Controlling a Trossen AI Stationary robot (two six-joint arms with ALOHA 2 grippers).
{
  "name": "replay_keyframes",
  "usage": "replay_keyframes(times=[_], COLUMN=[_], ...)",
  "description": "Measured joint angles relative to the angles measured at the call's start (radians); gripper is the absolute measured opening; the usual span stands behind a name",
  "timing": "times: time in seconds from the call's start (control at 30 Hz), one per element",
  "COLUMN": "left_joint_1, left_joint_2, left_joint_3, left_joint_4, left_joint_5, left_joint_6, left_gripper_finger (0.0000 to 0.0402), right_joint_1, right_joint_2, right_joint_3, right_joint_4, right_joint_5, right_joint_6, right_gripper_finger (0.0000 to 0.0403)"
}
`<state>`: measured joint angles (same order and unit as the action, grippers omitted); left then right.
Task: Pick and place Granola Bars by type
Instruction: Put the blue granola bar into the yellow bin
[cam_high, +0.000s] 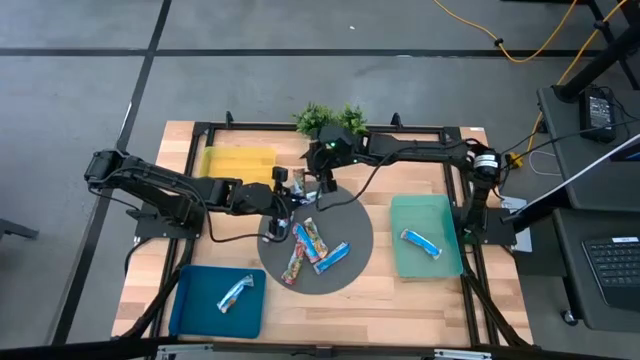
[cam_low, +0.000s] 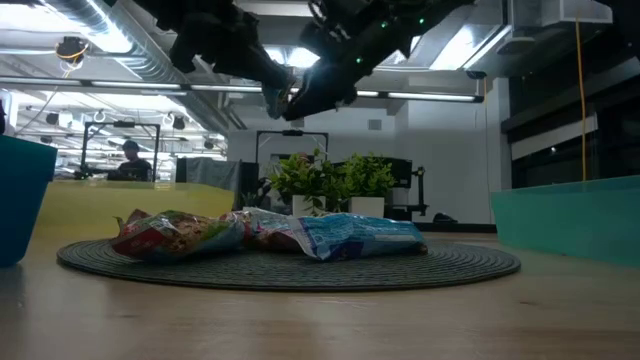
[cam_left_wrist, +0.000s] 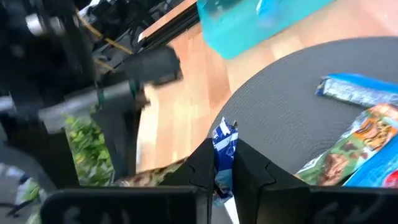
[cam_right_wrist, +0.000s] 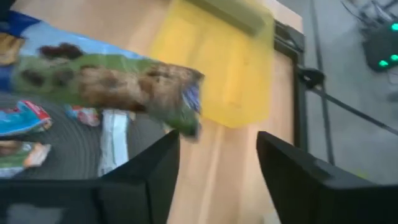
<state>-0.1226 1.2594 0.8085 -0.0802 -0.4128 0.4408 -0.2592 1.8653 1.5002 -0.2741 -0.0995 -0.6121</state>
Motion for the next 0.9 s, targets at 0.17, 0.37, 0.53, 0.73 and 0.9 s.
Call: replay_keyframes(times=[0.17, 0.37, 0.53, 0.73, 0.9], left_joint_1=[0.000, -0.001, 0.000, 0.026, 0.087], left_joint_2=[-0.007, -0.041, -0.085, -0.141, -0.166], left_joint_3=[0.000, 0.000, 0.000, 0.000, 0.000], left_joint_4=[-0.037, -0.089, -0.142, -0.271, -0.322], left_joint_5=[-0.089, -0.083, -0.155, -0.231, -0.277], left_joint_6=[-0.001, -0.011, -0.029, -0.096, -0.132], left_gripper_finger=[0.0026, 0.0026, 0.0025, 0.0025, 0.0026], right_joint_1=[0.000, 0.000, 0.002, 0.009, 0.011], right_joint_2=[-0.061, -0.116, -0.158, -0.189, -0.193], right_joint_3=[0.000, 0.000, 0.000, -0.051, -0.166], right_joint_4=[-0.081, -0.202, -0.312, -0.337, -0.247], right_joint_5=[0.066, 0.146, 0.197, 0.196, 0.195], right_joint_6=[0.010, 0.045, 0.110, 0.209, 0.210], right_gripper_finger=[0.0241, 0.0243, 0.0243, 0.0243, 0.0243])
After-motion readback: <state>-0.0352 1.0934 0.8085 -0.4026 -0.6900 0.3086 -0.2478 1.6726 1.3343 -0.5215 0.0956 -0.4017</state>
